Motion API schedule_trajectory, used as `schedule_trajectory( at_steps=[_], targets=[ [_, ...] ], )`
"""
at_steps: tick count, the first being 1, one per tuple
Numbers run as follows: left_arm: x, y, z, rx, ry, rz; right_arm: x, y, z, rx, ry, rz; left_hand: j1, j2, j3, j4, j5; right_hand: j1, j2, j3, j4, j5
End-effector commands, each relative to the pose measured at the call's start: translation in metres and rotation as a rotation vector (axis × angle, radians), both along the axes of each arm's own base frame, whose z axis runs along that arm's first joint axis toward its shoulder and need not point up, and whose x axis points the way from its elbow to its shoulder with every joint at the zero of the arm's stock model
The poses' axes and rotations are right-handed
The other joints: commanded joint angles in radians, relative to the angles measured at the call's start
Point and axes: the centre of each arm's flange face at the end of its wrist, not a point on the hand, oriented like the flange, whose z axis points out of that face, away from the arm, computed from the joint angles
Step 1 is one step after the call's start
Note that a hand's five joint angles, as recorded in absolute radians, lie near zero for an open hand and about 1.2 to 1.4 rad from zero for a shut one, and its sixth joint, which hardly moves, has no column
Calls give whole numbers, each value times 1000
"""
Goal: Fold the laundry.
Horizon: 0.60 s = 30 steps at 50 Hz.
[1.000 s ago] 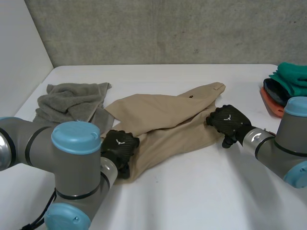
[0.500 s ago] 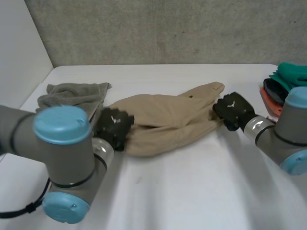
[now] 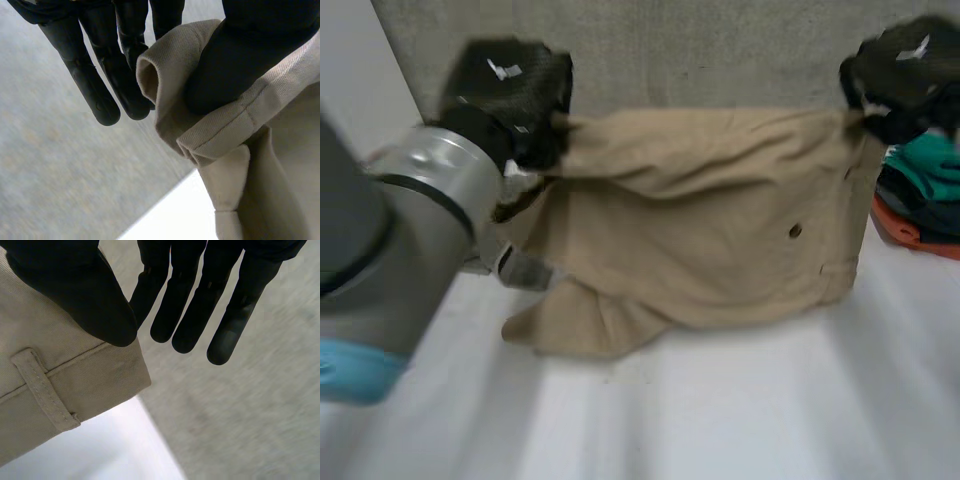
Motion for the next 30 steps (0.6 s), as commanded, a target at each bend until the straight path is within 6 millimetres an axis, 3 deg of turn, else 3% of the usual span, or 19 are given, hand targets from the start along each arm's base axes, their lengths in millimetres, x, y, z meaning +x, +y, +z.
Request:
schedule_trajectory(
  at_steps=[1, 2, 5, 8, 9, 10, 12, 13, 17, 20, 24, 30],
  targets=[
    [-15, -57, -68, 98, -86, 49, 18, -33, -72, 157, 53, -63, 295, 214, 209, 199, 222, 317, 229, 212, 199, 206],
    [-18, -73, -75, 80, -76, 61, 19, -37, -76, 159, 54, -71, 295, 214, 209, 199, 222, 317, 229, 212, 199, 206],
    [-24, -97, -75, 16, -36, 56, 28, -57, -77, 90, 28, -94, 295, 214, 209, 199, 222, 317, 229, 212, 199, 206],
    [-35, -115, -42, -150, 57, 3, 36, -70, -58, -33, -59, -107, 295, 214, 209, 199, 222, 317, 229, 212, 199, 206],
    [-38, -117, -30, -203, 86, -14, 41, -78, -38, -135, -156, -110, 295, 214, 209, 199, 222, 317, 229, 212, 199, 206],
    [-42, -122, -2, -324, 148, -40, 43, -81, -27, -191, -211, -106, 295, 214, 209, 199, 222, 317, 229, 212, 199, 206],
    [-43, -124, 24, -446, 208, -51, 44, -86, -1, -314, -324, -91, 295, 214, 209, 199, 222, 317, 229, 212, 199, 206],
    [-38, -127, 51, -558, 270, -38, 40, -84, 30, -437, -428, -80, 295, 214, 209, 199, 222, 317, 229, 212, 199, 206],
    [-21, -121, 99, -712, 384, -3, 36, -77, 68, -582, -528, -69, 295, 214, 209, 199, 222, 317, 229, 212, 199, 206],
    [-20, -117, 102, -699, 406, -18, 36, -75, 71, -579, -527, -66, 295, 214, 209, 199, 222, 317, 229, 212, 199, 206],
    [-21, -112, 81, -601, 367, -38, 37, -74, 52, -469, -483, -66, 295, 214, 209, 199, 222, 317, 229, 212, 199, 206],
    [-25, -108, 16, -412, 267, -59, 43, -74, 8, -312, -417, -31, 295, 214, 209, 199, 222, 317, 229, 212, 199, 206]
  ],
)
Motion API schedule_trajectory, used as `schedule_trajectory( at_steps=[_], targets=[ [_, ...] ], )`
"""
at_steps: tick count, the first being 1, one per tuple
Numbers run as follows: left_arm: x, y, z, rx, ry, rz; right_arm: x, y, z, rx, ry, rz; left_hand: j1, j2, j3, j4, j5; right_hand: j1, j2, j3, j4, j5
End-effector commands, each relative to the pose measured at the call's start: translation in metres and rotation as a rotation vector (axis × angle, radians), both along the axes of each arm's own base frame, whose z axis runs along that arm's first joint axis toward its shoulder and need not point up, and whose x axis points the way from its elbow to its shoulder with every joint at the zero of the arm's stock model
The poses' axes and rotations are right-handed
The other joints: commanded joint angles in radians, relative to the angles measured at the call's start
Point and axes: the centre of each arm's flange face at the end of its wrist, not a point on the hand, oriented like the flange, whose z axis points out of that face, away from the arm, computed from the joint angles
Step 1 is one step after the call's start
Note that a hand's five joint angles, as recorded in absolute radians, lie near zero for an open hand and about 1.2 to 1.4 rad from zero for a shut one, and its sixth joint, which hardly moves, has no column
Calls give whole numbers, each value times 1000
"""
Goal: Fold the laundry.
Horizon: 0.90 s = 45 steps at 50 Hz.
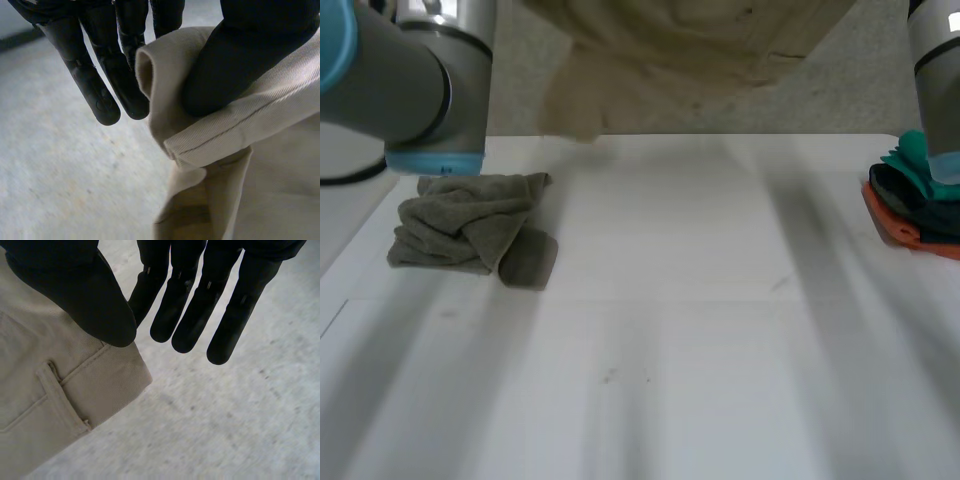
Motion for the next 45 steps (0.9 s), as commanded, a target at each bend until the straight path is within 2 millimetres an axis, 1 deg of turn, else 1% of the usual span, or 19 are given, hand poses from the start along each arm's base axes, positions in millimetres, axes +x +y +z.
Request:
schedule_trajectory(
  at_steps=[1, 4, 5, 6, 8, 9, 10, 13, 18, 20, 25, 27, 30, 31, 33, 34, 38, 40, 45],
  targets=[
    [-3, 6, -78, 234, -131, -24, 8, -3, -72, 238, 115, 70, 286, 210, 204, 199, 222, 306, 228, 206, 198, 206],
    [-1, 10, -122, 353, -189, -21, 12, -7, -104, 314, 148, 92, 286, 210, 204, 199, 222, 306, 228, 206, 198, 206],
    [0, 10, -132, 380, -203, -19, 13, -8, -126, 369, 168, 106, 286, 210, 204, 199, 222, 306, 228, 206, 198, 206],
    [0, 13, -154, 442, -233, -20, 14, -8, -137, 398, 182, 110, 286, 210, 204, 199, 222, 306, 228, 206, 198, 206],
    [-1, 17, -180, 512, -272, -24, 16, -8, -162, 461, 213, 114, 286, 210, 204, 199, 222, 306, 228, 206, 198, 206],
    [-3, 20, -193, 549, -295, -28, 15, -7, -184, 515, 255, 107, 286, 210, 204, 199, 222, 306, 228, 206, 198, 206],
    [-5, 28, -217, 624, -341, -34, 15, -6, -195, 542, 281, 103, 286, 210, 204, 199, 222, 306, 228, 206, 198, 206],
    [-2, 44, -251, 775, -424, -29, 13, 2, -227, 626, 404, 80, 286, 210, 204, 199, 222, 306, 228, 206, 198, 206],
    [15, 73, -273, 997, -550, 3, 8, 25, -238, 699, 563, 67, 286, 210, 204, 199, 222, 306, 228, 206, 198, 206],
    [20, 81, -271, 1046, -579, 8, 2, 37, -236, 740, 608, 57, 286, 210, 204, 199, 222, 306, 228, 206, 198, 206],
    [37, 112, -247, 1134, -619, 2, -5, 62, -218, 774, 655, 68, 286, 210, 204, 199, 222, 306, 228, 206, 198, 206],
    [39, 119, -240, 1126, -615, -7, -8, 76, -212, 797, 678, 84, 286, 210, 204, 199, 222, 306, 228, 206, 198, 206],
    [38, 131, -221, 1069, -592, -31, -11, 84, -208, 812, 682, 101, 286, 210, 204, 199, 222, 306, 228, 206, 198, 206],
    [38, 132, -217, 1056, -585, -33, -11, 89, -206, 818, 672, 114, 286, 210, 204, 199, 222, 194, 115, 94, 86, 94],
    [37, 132, -209, 1015, -561, -38, -10, 93, -207, 820, 659, 138, 286, 210, 204, 199, 222, -275, -353, -375, -383, -375],
    [36, 132, -207, 1004, -555, -40, -10, 95, -208, 823, 650, 154, 286, 210, 204, 199, 222, -379, -457, -479, -487, -479],
    [31, 130, -202, 965, -535, -50, -12, 101, -218, 858, 591, 203, 286, 210, 204, 199, 222, -518, -596, -617, -625, -617],
    [28, 128, -197, 946, -521, -54, -16, 101, -224, 883, 546, 213, 286, 210, 204, 199, 222, -682, -760, -782, -790, -782],
    [21, 117, -179, 905, -457, -62, -17, 103, -235, 888, 477, 242, 286, 210, 204, 199, 222, -727, -805, -826, -834, -826]
  ],
)
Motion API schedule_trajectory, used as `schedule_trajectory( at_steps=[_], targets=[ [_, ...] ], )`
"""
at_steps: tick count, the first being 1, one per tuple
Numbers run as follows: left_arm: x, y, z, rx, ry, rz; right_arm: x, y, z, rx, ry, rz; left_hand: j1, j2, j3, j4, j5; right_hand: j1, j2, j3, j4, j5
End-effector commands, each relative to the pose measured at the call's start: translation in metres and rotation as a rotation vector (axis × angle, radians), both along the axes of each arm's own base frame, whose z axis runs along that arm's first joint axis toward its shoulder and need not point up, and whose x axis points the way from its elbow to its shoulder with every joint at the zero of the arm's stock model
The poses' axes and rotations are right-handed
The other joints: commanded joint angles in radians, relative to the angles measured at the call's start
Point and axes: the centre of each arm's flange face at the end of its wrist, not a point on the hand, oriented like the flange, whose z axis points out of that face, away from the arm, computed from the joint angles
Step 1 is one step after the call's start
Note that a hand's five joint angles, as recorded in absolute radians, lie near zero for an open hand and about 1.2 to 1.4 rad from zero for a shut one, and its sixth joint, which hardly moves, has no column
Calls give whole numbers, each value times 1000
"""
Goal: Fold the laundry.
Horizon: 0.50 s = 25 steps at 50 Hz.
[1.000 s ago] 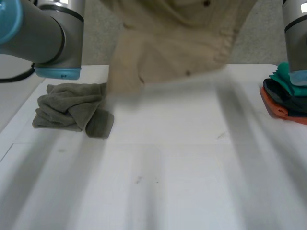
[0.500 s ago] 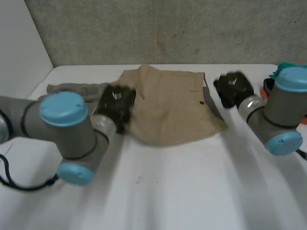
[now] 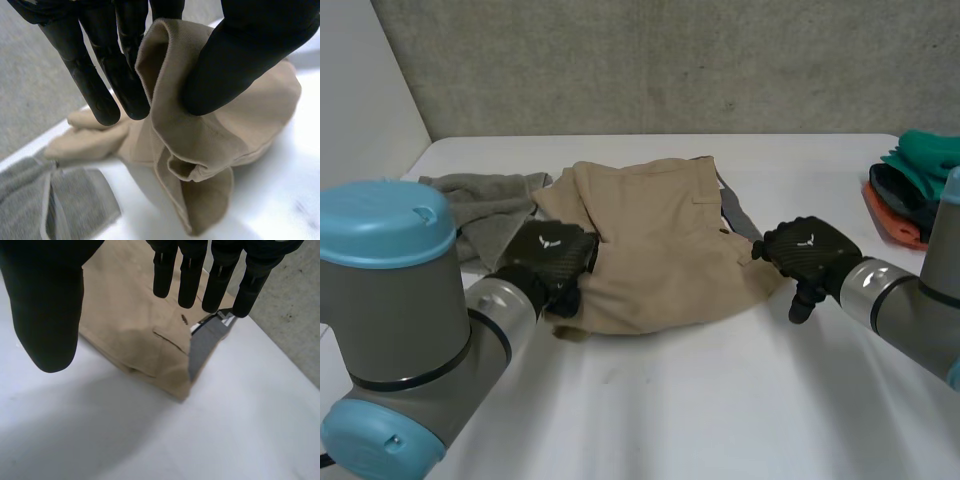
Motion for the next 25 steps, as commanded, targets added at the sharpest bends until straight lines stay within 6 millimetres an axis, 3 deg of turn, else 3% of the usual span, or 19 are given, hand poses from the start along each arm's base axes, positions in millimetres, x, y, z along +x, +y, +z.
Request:
schedule_trajectory(
  at_steps=[1, 6, 15, 25],
  targets=[
    [-10, -15, 21, -55, 80, 13, -2, 2, -20, 37, -105, -14, 286, 205, 203, 195, 217, -50, -47, -44, -37, -18],
    [-18, -35, 36, -94, 149, 32, 3, -7, -32, 15, -140, -26, 286, 205, 203, 195, 217, -47, -44, -41, -34, -15],
    [-26, -49, 41, -118, 171, 37, 16, -38, -42, -74, -220, -93, 286, 205, 203, 195, 217, 40, 44, 46, 54, 73],
    [-16, -67, 48, -132, 212, 87, 37, -61, -62, -103, -199, -96, 286, 205, 203, 195, 217, 234, 238, 240, 248, 267]
  ],
)
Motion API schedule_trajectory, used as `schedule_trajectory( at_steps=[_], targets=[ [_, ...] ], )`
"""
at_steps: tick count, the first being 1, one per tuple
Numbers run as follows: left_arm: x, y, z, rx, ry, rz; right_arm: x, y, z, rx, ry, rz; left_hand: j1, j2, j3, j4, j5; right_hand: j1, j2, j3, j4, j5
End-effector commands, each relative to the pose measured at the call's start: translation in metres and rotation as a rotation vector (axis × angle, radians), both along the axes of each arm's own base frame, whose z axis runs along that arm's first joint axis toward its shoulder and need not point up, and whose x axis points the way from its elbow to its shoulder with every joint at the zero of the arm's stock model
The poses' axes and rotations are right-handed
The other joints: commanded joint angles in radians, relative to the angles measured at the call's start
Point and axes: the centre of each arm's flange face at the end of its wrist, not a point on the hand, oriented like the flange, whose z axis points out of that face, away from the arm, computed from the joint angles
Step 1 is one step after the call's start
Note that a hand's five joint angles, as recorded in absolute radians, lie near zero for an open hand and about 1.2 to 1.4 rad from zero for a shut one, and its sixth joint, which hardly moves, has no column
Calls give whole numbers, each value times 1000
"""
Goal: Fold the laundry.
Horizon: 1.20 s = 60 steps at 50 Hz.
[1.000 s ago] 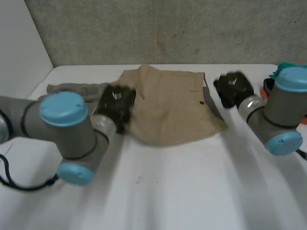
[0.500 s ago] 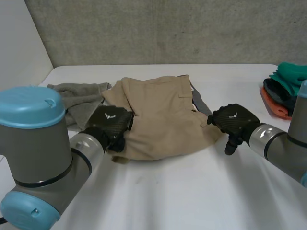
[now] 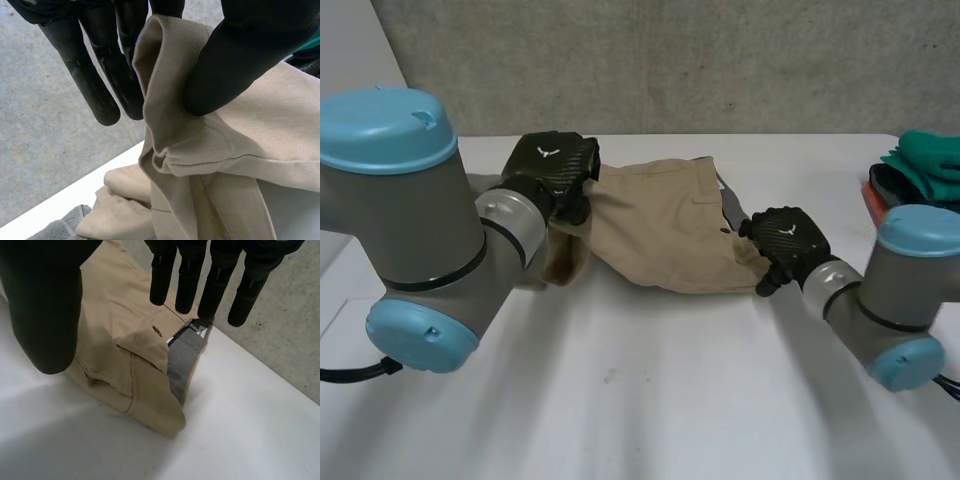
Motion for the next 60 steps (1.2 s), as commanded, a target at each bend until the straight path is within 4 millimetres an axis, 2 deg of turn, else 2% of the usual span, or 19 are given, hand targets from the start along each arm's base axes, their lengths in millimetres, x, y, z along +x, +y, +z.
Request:
schedule_trajectory(
  at_steps=[1, 3, 5, 6, 10, 14, 18, 21, 24, 30, 35, 40, 46, 50, 51, 54, 55, 58, 60],
  targets=[
    [8, -12, 5, -2, 41, 37, 9, -15, -13, -15, 19, 0, 285, 205, 203, 195, 217, 191, 197, 190, 183, 183],
    [10, -15, 5, 2, 55, 46, 10, -17, -12, -23, 21, 1, 285, 205, 203, 195, 217, 319, 326, 319, 312, 312],
    [12, -18, 5, 6, 61, 56, 11, -19, -8, -39, 21, 8, 285, 205, 203, 195, 217, 776, 783, 775, 769, 768],
    [13, -18, 6, 6, 61, 58, 11, -19, -6, -43, 21, 8, 285, 205, 203, 195, 217, 893, 900, 893, 886, 886],
    [14, -15, 2, 21, 50, 56, 7, -22, 10, -81, 21, -4, 285, 205, 203, 195, 217, 895, 901, 894, 887, 887],
    [19, 0, -14, 107, -9, 46, 1, -14, 41, -121, 28, -6, 285, 205, 203, 195, 217, 895, 901, 894, 887, 887],
    [31, 24, -26, 231, -90, 40, -9, 12, 65, -89, 126, 21, 285, 205, 203, 195, 217, 895, 901, 894, 887, 887],
    [41, 50, -34, 337, -159, 25, -29, 29, 76, -53, 270, 34, 285, 205, 203, 195, 217, 895, 901, 894, 887, 887],
    [51, 78, -43, 429, -230, -5, -52, 50, 78, 9, 444, 63, 285, 205, 203, 195, 217, 895, 901, 894, 887, 887],
    [58, 132, -59, 499, -352, -152, -72, 103, 76, 163, 689, 210, 285, 205, 203, 195, 217, 895, 901, 894, 887, 887],
    [57, 145, -63, 500, -376, -186, -74, 122, 73, 235, 707, 262, 285, 205, 203, 195, 217, 895, 901, 894, 887, 887],
    [50, 136, -67, 475, -368, -186, -74, 123, 74, 225, 707, 262, 285, 205, 203, 195, 217, 895, 901, 894, 887, 887],
    [36, 105, -71, 396, -357, -152, -72, 118, 77, 193, 699, 256, 285, 205, 203, 195, 217, 895, 901, 894, 887, 887],
    [25, 68, -67, 285, -331, -104, -67, 94, 85, 84, 664, 183, 285, 205, 203, 195, 217, 895, 901, 894, 887, 887],
    [18, 53, -65, 228, -316, -93, -65, 81, 86, 52, 634, 151, 285, 205, 203, 195, 217, 895, 901, 894, 887, 887],
    [8, 30, -64, 143, -298, -72, -60, 56, 83, 18, 568, 94, 285, 205, 203, 195, 217, 895, 901, 894, 887, 887],
    [3, 15, -67, 103, -293, -60, -59, 51, 83, 17, 556, 86, 285, 205, 203, 195, 217, 895, 901, 894, 887, 887],
    [2, -1, -73, 72, -318, -44, -55, 41, 75, 26, 530, 78, 285, 205, 203, 195, 217, 895, 901, 894, 887, 887],
    [1, 1, -76, 82, -337, -55, -50, 41, 71, 30, 531, 96, 285, 205, 203, 195, 217, 895, 901, 894, 887, 887]
  ],
)
